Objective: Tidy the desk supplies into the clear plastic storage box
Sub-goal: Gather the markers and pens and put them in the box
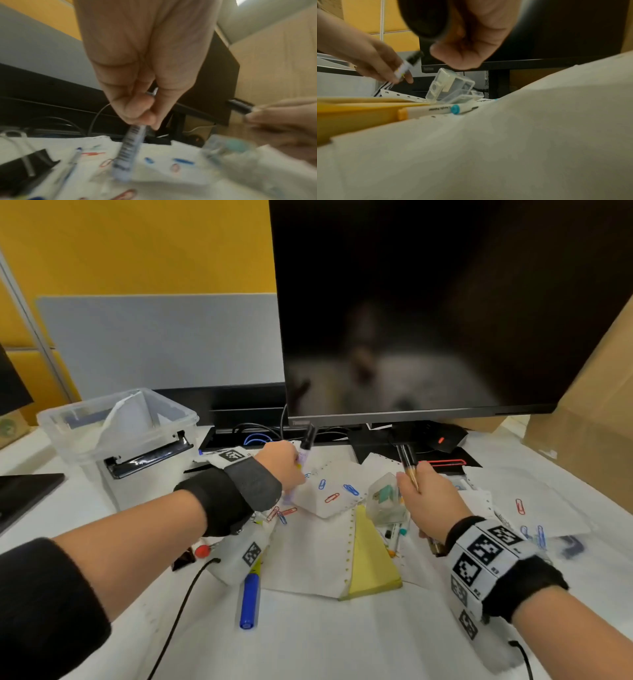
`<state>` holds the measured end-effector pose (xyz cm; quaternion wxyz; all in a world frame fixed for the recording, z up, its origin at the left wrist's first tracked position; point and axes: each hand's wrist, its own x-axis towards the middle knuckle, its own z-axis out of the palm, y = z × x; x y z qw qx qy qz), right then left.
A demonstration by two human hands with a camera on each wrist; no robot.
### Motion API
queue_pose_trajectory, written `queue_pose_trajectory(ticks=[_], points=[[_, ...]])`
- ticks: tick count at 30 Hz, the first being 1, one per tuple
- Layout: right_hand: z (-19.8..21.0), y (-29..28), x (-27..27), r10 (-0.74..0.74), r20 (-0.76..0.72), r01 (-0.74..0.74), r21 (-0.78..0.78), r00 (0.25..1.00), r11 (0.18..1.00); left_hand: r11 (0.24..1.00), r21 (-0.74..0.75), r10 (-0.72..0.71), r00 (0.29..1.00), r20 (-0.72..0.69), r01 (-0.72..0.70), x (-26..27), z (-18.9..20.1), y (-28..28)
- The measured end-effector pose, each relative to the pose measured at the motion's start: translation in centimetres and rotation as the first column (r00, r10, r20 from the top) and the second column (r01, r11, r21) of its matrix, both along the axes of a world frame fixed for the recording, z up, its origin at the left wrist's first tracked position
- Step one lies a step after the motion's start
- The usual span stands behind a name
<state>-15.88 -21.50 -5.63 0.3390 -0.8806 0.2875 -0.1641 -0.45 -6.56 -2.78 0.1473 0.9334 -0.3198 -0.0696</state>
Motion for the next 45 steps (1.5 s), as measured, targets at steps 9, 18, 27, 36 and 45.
queue_pose_trajectory(ticks=[9, 18, 27, 36, 45], points=[[0.5, 2.3, -0.1, 0.246, 0.341, -0.319, 0.178, 0.907, 0.931, 0.926, -0.284, -0.337, 0.885, -0.320, 0.250, -9.1, 1.6, 0.5], [-0.1, 2.9, 0.5, 0.191, 0.240, -0.223, 0.116, 0.952, 0.968, 0.916, 0.162, -0.372, 0.928, 0.008, 0.366, -7.3, -0.7, 5.2], [0.0, 4.2, 0.6, 0.278, 0.245, -0.302, 0.069, 0.929, 0.951, 0.838, 0.370, -0.427, 0.904, -0.014, 0.401, -4.9, -3.0, 9.5], [0.3, 5.5, 0.8, 0.341, 0.214, -0.372, 0.130, 0.916, 0.919, 0.844, 0.327, -0.453, 0.891, 0.010, 0.425, -4.9, -3.1, 8.8], [1.0, 5.6, 0.4, 0.291, 0.336, -0.348, 0.125, 0.896, 0.929, 0.961, -0.089, -0.236, 0.943, 0.237, 0.262, -4.8, -1.7, 7.2]])
